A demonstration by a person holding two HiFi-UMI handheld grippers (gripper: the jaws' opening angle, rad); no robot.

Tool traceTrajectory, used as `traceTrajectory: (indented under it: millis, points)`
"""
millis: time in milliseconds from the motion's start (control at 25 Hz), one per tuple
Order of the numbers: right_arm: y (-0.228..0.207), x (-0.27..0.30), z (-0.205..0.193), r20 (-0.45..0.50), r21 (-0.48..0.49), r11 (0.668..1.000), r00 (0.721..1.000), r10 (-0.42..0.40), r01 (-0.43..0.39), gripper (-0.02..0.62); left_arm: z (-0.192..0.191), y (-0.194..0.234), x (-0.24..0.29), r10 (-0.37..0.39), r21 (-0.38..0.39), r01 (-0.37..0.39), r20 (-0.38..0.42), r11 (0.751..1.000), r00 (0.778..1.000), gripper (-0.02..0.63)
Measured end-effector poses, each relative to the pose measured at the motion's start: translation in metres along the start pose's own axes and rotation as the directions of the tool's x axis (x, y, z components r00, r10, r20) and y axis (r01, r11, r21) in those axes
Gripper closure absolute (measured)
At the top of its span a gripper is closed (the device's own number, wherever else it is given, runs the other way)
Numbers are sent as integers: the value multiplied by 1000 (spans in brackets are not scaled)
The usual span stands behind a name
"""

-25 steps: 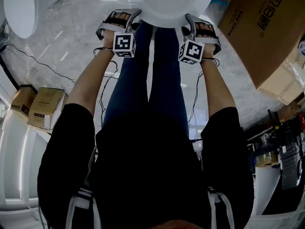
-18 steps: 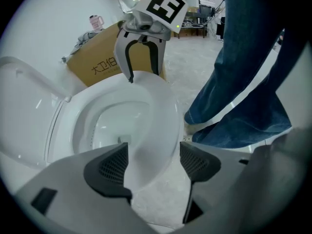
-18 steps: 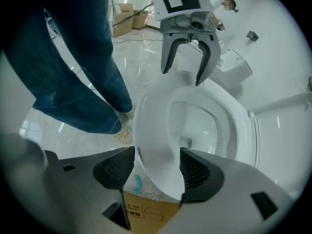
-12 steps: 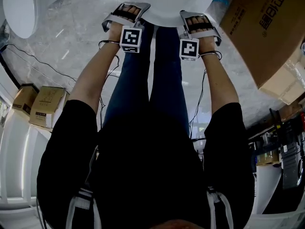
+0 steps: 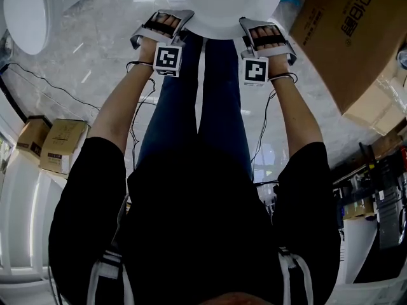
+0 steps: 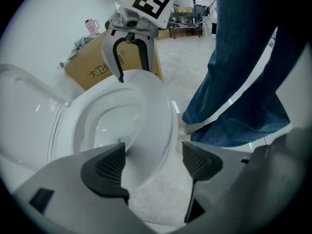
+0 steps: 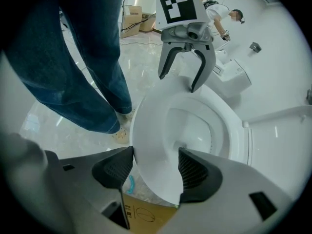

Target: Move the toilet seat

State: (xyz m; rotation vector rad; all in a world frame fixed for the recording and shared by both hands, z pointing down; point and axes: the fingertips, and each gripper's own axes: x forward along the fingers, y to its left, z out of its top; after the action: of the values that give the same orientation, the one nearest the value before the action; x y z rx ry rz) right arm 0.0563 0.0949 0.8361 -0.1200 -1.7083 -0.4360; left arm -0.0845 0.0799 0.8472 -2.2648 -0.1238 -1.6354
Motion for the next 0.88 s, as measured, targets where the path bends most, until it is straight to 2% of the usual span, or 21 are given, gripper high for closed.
traceTrajectory:
  millis: [200, 360, 520, 640, 880]
  points:
    - [-7, -22, -3, 20, 2, 1000, 999, -30, 30, 288, 9, 9, -13, 37, 26, -37, 15, 999, 999, 249]
    - [-18, -41, 0, 37, 9, 997, 996, -81, 81, 288, 17, 2, -27, -10, 59, 9, 31, 998, 999, 247]
    - [-27, -57, 1, 64, 63, 991, 990, -124, 120, 288, 22, 1, -34, -19, 110, 13, 48, 994, 999, 247]
    - [-33, -69, -1, 70, 84, 984, 984, -161, 155, 288, 23, 0, -37, -14, 116, 8, 48, 993, 999, 247]
    - [-43, -92, -2, 68, 128, 973, 976, -204, 195, 288, 24, 10, -46, 55, 101, -58, 29, 993, 998, 245]
